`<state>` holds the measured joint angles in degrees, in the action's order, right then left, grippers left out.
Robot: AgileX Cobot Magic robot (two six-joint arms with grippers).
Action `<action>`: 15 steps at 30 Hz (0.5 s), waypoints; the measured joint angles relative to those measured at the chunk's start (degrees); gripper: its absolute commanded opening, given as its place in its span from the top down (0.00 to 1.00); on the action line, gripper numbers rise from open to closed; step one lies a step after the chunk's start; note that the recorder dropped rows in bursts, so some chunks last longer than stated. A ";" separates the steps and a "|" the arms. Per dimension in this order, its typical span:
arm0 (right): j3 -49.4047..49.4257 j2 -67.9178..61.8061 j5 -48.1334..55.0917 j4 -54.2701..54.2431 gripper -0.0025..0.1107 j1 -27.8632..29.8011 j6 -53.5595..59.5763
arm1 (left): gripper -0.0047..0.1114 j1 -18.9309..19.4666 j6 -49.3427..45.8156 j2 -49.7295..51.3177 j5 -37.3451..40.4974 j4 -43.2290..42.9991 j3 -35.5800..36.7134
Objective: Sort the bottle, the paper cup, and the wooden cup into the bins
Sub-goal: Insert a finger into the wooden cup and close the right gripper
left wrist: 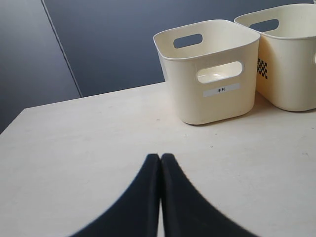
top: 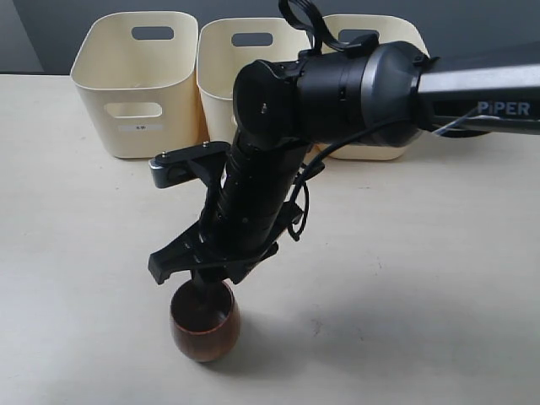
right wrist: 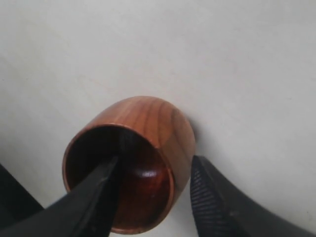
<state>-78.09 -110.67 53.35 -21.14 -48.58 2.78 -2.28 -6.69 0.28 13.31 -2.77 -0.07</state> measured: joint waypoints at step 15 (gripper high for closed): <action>0.00 -1.54 -1.06 1.06 0.59 0.00 -0.22 | 0.96 0.00 0.00 0.00 0.00 0.00 0.00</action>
<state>-78.09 -112.22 52.29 -20.08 -48.58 2.56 -2.28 -6.69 0.28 13.31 -2.77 -0.07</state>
